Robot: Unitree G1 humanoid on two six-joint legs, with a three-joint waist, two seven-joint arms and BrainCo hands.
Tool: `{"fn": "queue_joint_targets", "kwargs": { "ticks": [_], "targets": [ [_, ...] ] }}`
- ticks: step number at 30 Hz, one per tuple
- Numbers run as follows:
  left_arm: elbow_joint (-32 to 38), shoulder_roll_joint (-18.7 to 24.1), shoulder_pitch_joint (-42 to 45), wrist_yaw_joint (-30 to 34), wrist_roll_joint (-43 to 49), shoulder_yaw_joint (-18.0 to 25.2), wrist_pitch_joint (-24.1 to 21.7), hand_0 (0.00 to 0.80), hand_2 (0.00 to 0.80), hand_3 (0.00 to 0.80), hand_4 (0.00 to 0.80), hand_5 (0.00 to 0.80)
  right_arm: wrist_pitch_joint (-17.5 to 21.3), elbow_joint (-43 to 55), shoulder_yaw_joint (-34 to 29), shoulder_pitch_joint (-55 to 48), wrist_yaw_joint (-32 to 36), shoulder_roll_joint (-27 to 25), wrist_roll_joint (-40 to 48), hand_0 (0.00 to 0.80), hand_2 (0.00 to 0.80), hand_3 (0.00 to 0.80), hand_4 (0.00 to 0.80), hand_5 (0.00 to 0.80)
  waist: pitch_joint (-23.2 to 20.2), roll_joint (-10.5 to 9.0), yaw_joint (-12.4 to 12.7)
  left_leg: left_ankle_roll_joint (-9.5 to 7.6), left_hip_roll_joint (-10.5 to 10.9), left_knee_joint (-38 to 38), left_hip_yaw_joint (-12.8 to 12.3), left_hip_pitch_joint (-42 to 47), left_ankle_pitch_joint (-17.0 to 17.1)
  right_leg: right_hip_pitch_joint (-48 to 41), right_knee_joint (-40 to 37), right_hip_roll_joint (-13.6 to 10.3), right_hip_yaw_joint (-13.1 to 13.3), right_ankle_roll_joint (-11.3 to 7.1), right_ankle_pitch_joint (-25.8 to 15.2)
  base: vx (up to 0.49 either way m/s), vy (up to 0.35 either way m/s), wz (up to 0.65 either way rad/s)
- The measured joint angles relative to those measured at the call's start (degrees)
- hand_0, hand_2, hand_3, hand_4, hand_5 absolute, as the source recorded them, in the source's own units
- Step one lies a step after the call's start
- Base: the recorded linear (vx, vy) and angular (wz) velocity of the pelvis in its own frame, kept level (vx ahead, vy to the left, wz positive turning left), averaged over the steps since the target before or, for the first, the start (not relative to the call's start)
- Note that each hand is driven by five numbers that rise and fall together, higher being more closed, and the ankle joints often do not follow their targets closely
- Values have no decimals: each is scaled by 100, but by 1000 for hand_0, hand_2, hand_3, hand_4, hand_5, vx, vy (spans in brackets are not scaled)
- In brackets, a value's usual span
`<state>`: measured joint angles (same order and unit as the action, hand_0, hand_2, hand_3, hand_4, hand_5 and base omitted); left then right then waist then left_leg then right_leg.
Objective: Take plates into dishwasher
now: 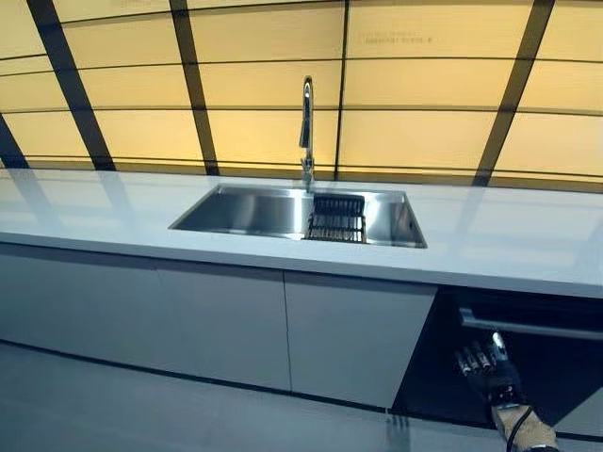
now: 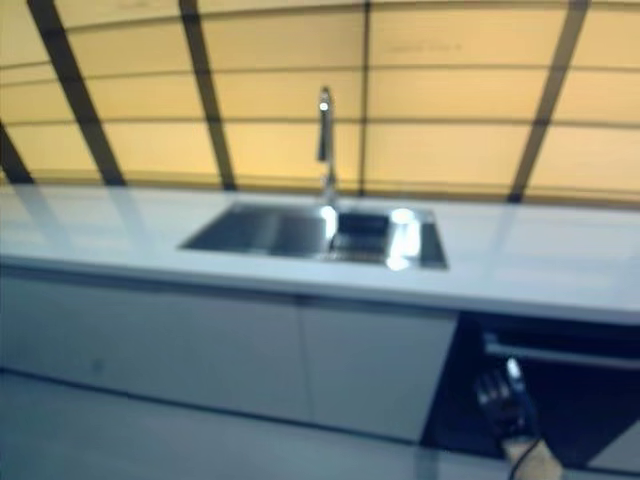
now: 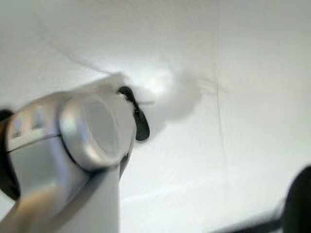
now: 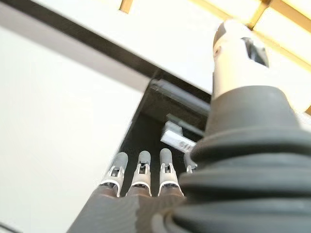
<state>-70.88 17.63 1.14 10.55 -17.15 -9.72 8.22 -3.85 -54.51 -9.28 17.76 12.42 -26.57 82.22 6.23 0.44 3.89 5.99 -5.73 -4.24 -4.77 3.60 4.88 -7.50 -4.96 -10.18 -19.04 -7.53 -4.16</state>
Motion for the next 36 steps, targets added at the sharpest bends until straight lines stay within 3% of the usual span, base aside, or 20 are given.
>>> {"fn": "queue_joint_targets", "kwargs": {
  "ticks": [9, 17, 21, 28, 36],
  "targets": [
    [2, -115, -77, 26, -64, 19, -72, 0, 0, 0, 0, 0, -155, -55, 99, -622, 208, 317, -913, 0, 0, 0, 0, 0, -98, -64, -21, 12, -12, -58, -25, 73, 6, -49, 1, 12, -16, 5, 15, 0, 0, 0],
    [-5, -140, -78, 13, -63, 21, -40, 0, 0, 0, 0, 0, -378, -839, 464, -1230, 44, 855, -2224, 0, 0, 0, 0, 0, -164, -133, -39, -14, -10, -60, -30, 74, -11, -48, 4, 7, -14, 5, 15, 0, 0, 0],
    [-7, -145, -65, -11, -61, 21, 16, 0, 0, 0, 0, 0, -446, -1026, 692, -1571, 73, 1089, -2484, 0, 0, 0, 0, 0, -220, -137, -160, -16, -16, -61, -48, 76, -13, -41, 5, 6, -3, 5, 16, 3, 5, -1],
    [-4, -213, -101, -12, -51, 22, 163, 0, 0, 0, 0, 0, -741, -1446, 915, -1774, 272, 1238, -2761, 0, 0, 0, 0, 0, -275, -93, -168, -14, -27, -86, -125, 79, -20, -29, 5, 8, 73, 2, 42, 3, 25, -5],
    [6, -389, -95, 64, -43, 12, 238, 0, 0, 0, 0, 0, -775, -1604, 1052, -1824, 266, 1340, -3288, 0, 0, 0, 0, 0, -350, -30, -169, -13, -32, -87, -136, 78, -20, -14, 4, 11, 87, 4, 42, -10, 20, 0]
  ]
}}
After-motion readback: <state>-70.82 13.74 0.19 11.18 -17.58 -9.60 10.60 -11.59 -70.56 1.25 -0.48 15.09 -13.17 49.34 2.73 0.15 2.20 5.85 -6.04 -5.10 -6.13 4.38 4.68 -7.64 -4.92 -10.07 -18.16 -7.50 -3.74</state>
